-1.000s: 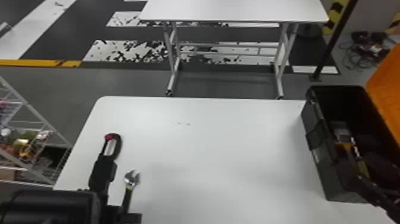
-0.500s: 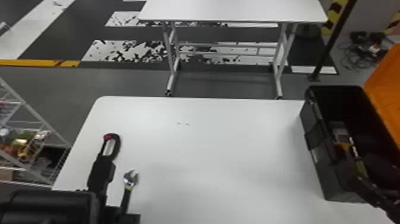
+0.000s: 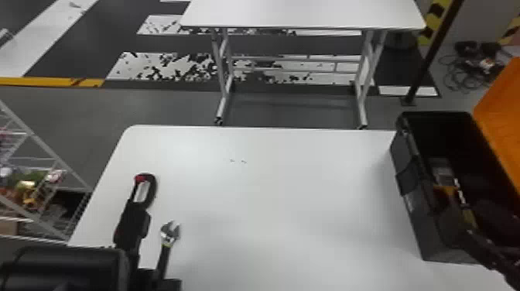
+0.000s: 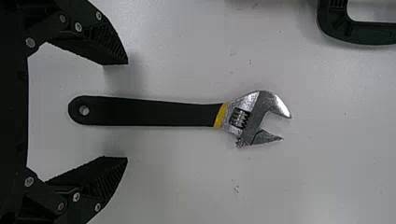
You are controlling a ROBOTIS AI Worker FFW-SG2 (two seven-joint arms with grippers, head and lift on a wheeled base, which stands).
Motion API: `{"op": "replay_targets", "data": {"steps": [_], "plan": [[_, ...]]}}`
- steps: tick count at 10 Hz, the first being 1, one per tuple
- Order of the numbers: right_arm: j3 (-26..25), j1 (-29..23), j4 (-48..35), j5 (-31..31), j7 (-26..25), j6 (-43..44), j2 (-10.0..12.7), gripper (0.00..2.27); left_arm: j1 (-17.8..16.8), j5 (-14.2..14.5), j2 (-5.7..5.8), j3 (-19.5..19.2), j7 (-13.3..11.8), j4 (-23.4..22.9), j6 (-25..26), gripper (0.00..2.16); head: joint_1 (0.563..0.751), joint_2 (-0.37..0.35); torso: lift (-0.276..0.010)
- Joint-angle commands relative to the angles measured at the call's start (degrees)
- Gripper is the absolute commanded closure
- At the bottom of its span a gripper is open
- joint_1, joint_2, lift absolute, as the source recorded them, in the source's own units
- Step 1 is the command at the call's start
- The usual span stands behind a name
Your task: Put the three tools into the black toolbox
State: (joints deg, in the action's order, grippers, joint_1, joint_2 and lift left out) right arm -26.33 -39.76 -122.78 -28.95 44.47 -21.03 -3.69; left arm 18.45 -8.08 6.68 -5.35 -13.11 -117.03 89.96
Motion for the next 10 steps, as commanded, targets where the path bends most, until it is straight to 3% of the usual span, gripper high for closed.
{"op": "replay_targets", "data": {"steps": [1,3,4,7,10], "plan": [[-0.3,-0.14,0.0,-0.14,0.0,0.15,0.0,0.08,-0.08,0.0,0.0,-0.01,-0.25,0.66,0.07,0.76,0.695,0.069,-0.051],[-0.65,-0.14,0.09,-0.41,0.0,-0.02,0.0,0.08,-0.08,-0.09,0.0,-0.01,-0.77,0.58,0.07,1.79,0.695,0.063,-0.051],[-0.65,-0.23,0.09,-0.49,0.0,0.15,0.0,0.08,-0.08,-0.27,0.0,0.08,-0.77,0.58,0.07,1.89,0.695,0.06,-0.051],[-0.56,-0.23,0.26,-0.49,0.09,0.15,0.09,0.08,0.89,-0.35,0.0,0.34,0.54,-1.18,0.07,1.89,0.695,0.057,-0.051],[0.05,-0.31,0.18,-0.58,0.0,0.15,0.18,0.08,4.14,-0.35,-0.09,0.43,1.6,-7.33,0.07,1.89,0.695,0.066,-0.051]]}}
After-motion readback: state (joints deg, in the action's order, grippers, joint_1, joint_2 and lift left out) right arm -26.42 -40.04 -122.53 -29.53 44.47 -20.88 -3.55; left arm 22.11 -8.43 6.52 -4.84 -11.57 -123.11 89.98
